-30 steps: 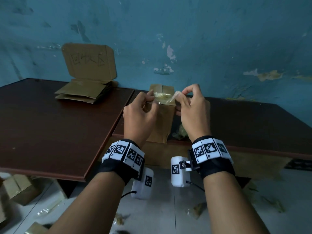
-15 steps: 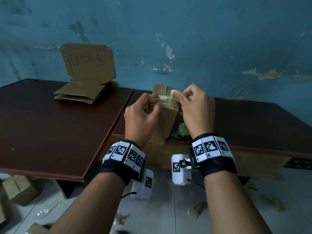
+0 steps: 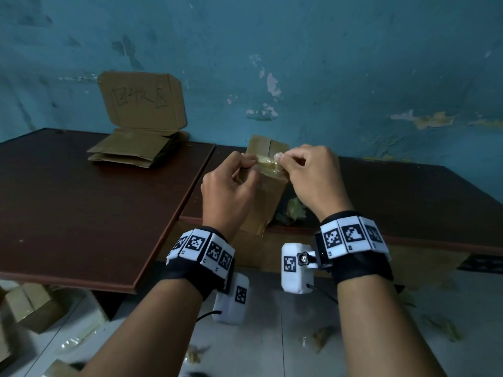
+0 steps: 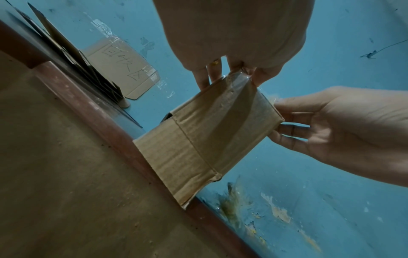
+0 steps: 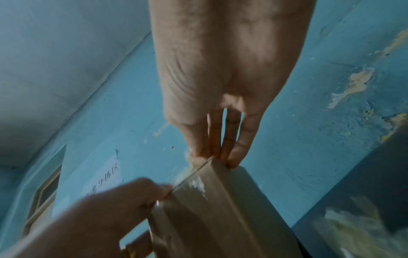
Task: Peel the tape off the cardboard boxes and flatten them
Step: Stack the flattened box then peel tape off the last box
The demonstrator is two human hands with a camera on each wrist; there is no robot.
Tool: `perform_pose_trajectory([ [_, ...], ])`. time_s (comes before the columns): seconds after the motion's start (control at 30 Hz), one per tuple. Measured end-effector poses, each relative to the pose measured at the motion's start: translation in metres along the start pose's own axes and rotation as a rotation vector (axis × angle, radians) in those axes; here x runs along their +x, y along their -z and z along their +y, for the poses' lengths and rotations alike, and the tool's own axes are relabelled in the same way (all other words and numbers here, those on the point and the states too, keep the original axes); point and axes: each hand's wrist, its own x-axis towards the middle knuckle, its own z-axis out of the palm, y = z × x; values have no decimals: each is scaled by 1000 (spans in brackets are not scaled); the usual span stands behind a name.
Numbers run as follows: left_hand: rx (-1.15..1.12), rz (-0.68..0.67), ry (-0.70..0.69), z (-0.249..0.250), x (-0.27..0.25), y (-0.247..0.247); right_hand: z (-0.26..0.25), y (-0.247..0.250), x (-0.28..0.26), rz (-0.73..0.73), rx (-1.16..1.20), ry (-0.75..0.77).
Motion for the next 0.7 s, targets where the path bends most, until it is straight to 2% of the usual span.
perform_pose_trajectory([
  [0.23,-38,11,3,1,1,1,-11,15,-5,-213,124,-42],
  [0.37,-76,-4,8,-2,3,2,-15,19,-10,-268,158,-40],
  [0.53,-2,-26,-42,-2,2,3,-10,13,-9,-192,62,-32],
  [0.7,133,-32,-113,-2,1,2,-5,6,-6,-73,64,-52],
])
